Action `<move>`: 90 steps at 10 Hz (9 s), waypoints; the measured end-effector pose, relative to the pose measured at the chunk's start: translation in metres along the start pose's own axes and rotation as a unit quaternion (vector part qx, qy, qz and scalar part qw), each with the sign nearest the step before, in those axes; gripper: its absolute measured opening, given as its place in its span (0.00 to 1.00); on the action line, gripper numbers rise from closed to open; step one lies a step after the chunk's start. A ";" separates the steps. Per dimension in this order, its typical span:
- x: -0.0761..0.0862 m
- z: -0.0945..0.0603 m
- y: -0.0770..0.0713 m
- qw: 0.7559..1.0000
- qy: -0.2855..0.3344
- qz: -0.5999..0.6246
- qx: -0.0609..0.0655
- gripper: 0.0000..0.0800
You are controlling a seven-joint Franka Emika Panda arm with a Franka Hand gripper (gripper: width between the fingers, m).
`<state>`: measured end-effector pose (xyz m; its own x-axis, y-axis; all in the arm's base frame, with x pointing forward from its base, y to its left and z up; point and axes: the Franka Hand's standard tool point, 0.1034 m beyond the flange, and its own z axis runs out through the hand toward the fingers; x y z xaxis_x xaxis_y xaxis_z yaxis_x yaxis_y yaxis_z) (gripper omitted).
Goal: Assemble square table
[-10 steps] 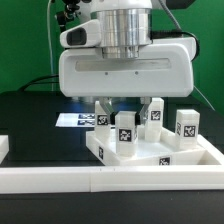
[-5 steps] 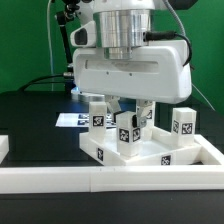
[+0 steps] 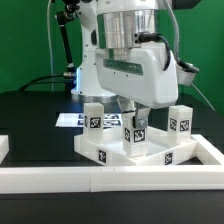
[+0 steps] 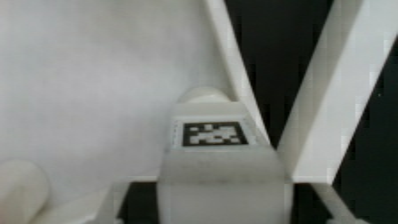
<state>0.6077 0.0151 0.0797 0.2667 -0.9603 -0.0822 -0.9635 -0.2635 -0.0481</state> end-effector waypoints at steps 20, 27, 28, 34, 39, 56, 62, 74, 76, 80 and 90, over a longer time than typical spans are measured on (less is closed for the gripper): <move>-0.003 0.000 -0.003 0.753 0.012 -0.658 -0.006 0.81; -0.003 0.000 -0.004 0.807 0.012 -0.590 -0.004 0.36; -0.003 0.000 -0.004 0.828 0.012 -0.560 -0.003 0.36; -0.012 0.003 -0.003 0.960 0.006 -0.280 0.003 0.36; -0.027 0.005 -0.006 0.998 -0.004 -0.054 0.007 0.36; -0.041 0.005 -0.012 0.939 -0.006 -0.342 0.018 0.81; -0.040 0.006 -0.011 0.836 0.013 -0.548 0.002 0.81; -0.040 0.006 -0.012 0.940 0.008 -0.340 0.011 0.36; -0.042 0.005 -0.011 0.969 0.001 -0.247 0.014 0.36; -0.048 0.007 -0.011 0.997 -0.006 -0.073 0.013 0.36; -0.057 0.008 -0.012 0.995 -0.015 -0.093 0.009 0.80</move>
Offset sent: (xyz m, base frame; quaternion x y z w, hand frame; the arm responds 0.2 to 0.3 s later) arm 0.0000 0.0000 0.0000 0.0000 0.0000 0.0000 1.0000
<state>0.6040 0.0738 0.0772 0.4420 -0.8914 -0.1004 -0.8965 -0.4351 -0.0831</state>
